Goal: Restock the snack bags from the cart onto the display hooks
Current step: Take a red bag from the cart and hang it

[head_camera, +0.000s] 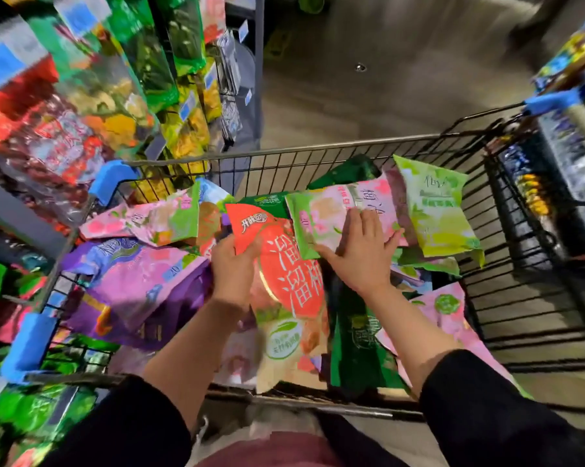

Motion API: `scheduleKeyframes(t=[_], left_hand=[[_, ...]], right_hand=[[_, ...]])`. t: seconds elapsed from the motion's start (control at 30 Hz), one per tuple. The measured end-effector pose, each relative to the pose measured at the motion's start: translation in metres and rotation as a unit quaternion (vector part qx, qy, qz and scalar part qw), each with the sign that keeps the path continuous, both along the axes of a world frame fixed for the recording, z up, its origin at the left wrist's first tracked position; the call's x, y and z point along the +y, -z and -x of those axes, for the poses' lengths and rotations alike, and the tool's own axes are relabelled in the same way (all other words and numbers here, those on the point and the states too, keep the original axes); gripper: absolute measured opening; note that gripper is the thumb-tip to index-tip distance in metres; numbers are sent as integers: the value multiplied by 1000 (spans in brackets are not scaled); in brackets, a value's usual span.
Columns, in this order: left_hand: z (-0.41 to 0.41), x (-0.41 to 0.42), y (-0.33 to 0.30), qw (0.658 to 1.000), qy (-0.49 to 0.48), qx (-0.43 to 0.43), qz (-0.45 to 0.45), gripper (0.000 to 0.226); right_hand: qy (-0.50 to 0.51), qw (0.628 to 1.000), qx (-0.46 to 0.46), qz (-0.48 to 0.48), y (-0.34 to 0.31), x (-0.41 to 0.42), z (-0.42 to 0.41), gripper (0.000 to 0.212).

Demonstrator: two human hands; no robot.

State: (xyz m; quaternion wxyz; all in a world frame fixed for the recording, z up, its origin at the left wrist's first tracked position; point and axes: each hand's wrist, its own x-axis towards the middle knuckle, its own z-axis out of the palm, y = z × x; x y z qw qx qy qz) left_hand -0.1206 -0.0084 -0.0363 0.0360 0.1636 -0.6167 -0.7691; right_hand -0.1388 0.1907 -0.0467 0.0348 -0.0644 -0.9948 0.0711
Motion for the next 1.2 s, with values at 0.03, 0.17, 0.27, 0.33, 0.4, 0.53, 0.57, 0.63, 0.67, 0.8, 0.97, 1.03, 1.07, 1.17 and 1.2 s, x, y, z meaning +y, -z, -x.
scheduleKeyframes(t=[0.03, 0.17, 0.27, 0.33, 0.4, 0.53, 0.57, 0.63, 0.67, 0.8, 0.97, 1.03, 1.07, 1.17, 1.2], left_hand=[[4, -4, -7, 1000, -8, 0, -6, 19], [7, -30, -22, 1000, 2, -21, -21, 13], [6, -53, -26, 1000, 6, -29, 0, 11], [7, -60, -30, 999, 20, -35, 1, 10], [9, -58, -32, 999, 36, -39, 3, 11], [8, -43, -30, 997, 49, -52, 4, 14], [6, -37, -29, 997, 47, -55, 0, 16], [0, -26, -26, 998, 39, -51, -13, 16], [-3, -21, -26, 998, 33, -44, -15, 16], [-8, -11, -24, 1000, 12, -26, 1, 22], [-7, -13, -21, 998, -22, -49, 41, 20], [-8, -12, -19, 997, -26, -49, 50, 20], [-8, -11, -18, 997, -27, -48, 53, 20], [-8, -5, -21, 996, -39, -54, 55, 16], [-8, -3, -22, 996, -41, -54, 52, 14]], right_hand=[[-6, 999, -54, -5, 1, 1, 2, 98], [-38, 993, -113, -15, 4, 1, 1, 89], [-106, 988, -112, -21, 10, 0, -13, 80], [-139, 986, -91, 11, 13, -1, -19, 72], [-107, 992, -19, 62, 10, 1, -17, 64], [121, 987, 71, 81, -7, 15, 7, 57], [165, 980, 47, 103, -11, 18, 14, 54], [220, 963, 28, 151, -18, 23, 24, 50], [240, 955, 33, 172, -20, 26, 27, 49], [298, 912, 39, 280, -15, 34, 36, 52], [275, 786, 118, 541, -23, 36, 37, 14], [254, 732, 104, 624, -32, 40, 34, 14], [233, 725, 93, 641, -34, 41, 32, 17], [171, 749, 70, 636, -39, 37, 27, 21], [156, 756, 68, 632, -41, 34, 27, 21]])
